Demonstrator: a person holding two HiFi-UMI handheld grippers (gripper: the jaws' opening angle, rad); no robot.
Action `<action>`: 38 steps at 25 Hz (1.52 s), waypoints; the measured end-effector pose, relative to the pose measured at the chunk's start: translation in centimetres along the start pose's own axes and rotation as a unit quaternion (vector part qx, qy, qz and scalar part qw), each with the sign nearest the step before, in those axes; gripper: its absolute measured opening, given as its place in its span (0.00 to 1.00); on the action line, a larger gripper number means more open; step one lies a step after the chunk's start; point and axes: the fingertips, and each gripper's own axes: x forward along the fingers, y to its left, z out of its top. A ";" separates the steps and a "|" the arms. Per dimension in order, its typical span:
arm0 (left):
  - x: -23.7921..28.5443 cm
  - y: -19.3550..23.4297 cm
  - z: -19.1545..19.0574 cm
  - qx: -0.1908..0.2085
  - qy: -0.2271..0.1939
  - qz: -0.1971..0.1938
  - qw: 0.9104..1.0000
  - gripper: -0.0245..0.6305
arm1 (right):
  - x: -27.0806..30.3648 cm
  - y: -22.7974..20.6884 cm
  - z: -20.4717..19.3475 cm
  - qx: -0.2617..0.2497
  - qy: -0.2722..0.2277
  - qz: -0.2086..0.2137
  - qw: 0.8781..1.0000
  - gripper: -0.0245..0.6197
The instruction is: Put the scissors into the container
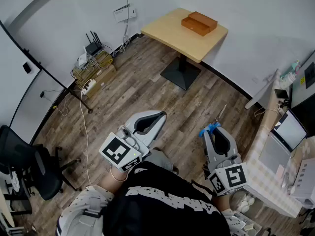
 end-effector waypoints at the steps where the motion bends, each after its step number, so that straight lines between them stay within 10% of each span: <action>1: 0.0 -0.1 0.0 0.008 0.003 0.000 1.000 0.04 | 0.0 0.0 -0.1 0.002 0.002 0.000 1.000 0.20; 38: -2.0 1.0 -0.5 0.003 0.010 0.003 1.000 0.04 | 1.2 2.2 -1.5 -0.001 0.034 0.017 0.999 0.20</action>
